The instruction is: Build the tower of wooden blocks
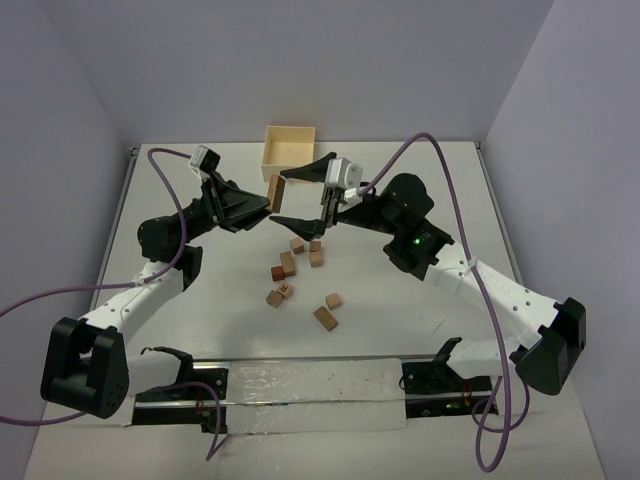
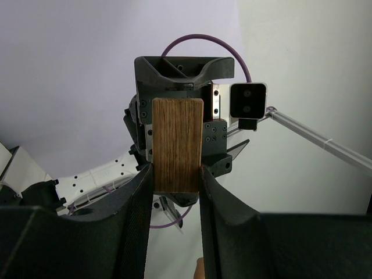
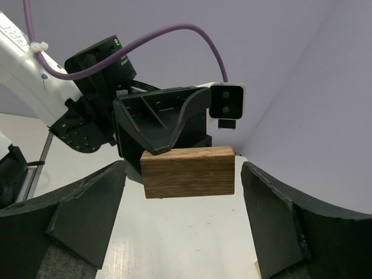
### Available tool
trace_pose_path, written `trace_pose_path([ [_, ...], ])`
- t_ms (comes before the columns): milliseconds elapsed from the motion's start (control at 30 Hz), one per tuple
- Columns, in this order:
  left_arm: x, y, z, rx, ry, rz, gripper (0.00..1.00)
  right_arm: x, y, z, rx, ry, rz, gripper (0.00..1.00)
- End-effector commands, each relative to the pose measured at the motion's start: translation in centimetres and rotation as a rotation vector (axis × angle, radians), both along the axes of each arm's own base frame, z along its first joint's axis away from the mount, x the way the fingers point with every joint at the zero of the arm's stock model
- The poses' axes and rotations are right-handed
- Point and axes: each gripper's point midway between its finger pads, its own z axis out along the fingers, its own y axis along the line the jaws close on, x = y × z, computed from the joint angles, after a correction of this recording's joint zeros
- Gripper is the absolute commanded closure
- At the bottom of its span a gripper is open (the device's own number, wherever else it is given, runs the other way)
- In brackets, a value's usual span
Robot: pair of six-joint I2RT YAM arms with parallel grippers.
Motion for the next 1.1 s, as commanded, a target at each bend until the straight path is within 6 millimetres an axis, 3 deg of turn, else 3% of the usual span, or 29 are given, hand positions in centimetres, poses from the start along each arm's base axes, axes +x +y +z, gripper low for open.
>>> trace_pose_path([
  [0, -8.9, 3.2, 4.8, -0.202, -0.332, -0.171, 1.00, -0.2, -0.3, 3.0, 0.065, -0.064, -0.016, 0.16],
  [467, -9.1, 3.1, 4.7, -0.198, -0.331, -0.180, 1.00, 0.1, 0.0, 2.3, 0.029, -0.073, -0.029, 0.38],
  [600, -9.1, 3.0, 4.4, -0.189, -0.322, -0.183, 0.95, 0.2, -0.1, 2.1, 0.023, -0.072, -0.038, 0.42],
  [800, -8.7, 2.8, 3.9, -0.172, -0.298, -0.185, 0.73, 0.5, -0.2, 1.8, -0.001, -0.070, -0.056, 0.51],
  [967, -7.9, 2.3, 3.3, -0.138, -0.263, -0.182, 0.34, 0.4, -0.3, 1.5, -0.018, -0.065, -0.056, 0.58],
  [1067, -7.5, 2.0, 2.8, -0.119, -0.251, -0.175, 0.16, 0.3, -0.4, 1.2, -0.032, -0.058, -0.056, 0.64],
])
